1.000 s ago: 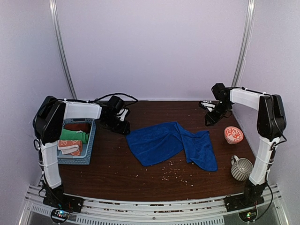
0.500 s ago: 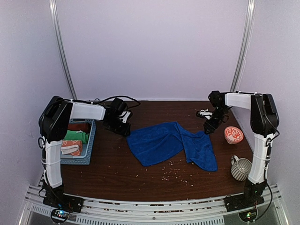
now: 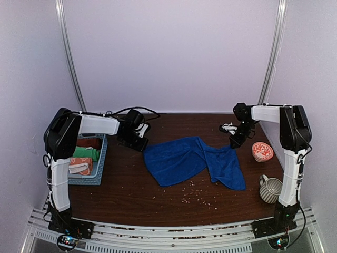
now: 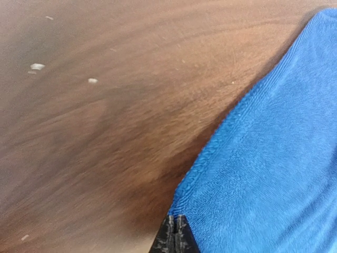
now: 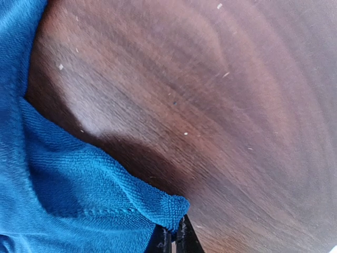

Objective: Roll the towels
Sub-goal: Pick up the towel from the center of the board.

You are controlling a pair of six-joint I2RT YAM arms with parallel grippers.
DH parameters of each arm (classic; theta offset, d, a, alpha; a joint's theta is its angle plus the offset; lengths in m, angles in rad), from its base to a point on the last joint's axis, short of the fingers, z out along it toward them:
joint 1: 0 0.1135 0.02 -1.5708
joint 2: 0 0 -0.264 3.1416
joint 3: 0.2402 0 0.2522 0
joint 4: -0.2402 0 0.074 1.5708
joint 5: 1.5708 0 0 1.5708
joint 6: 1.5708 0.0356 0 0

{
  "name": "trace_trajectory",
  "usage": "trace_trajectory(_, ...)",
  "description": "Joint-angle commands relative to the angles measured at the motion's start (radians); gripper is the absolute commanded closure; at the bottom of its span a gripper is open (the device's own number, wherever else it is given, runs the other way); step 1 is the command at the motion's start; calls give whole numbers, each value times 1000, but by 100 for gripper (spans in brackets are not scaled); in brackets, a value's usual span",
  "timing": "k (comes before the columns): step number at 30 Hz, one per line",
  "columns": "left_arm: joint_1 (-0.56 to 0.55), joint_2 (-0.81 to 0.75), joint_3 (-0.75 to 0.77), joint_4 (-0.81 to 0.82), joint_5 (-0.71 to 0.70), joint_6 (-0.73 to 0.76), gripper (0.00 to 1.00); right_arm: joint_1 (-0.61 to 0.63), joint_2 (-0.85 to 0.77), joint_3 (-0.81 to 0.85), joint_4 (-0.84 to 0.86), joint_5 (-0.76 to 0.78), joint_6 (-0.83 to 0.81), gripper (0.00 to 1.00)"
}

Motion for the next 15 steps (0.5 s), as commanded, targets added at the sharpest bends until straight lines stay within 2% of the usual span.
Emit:
trace_trajectory(1, -1, -178, 24, -16, -117, 33, 100, -6, -140, 68, 21, -4, 27, 100)
trace_trajectory(10, 15, -441, 168, -62, -259, 129, 100, -8, -330, 256, -29, 4, 53, 100)
trace_trajectory(15, 16, -577, 120, -59, -285, 126, 100, -8, -424, 243, -51, -14, 76, 100)
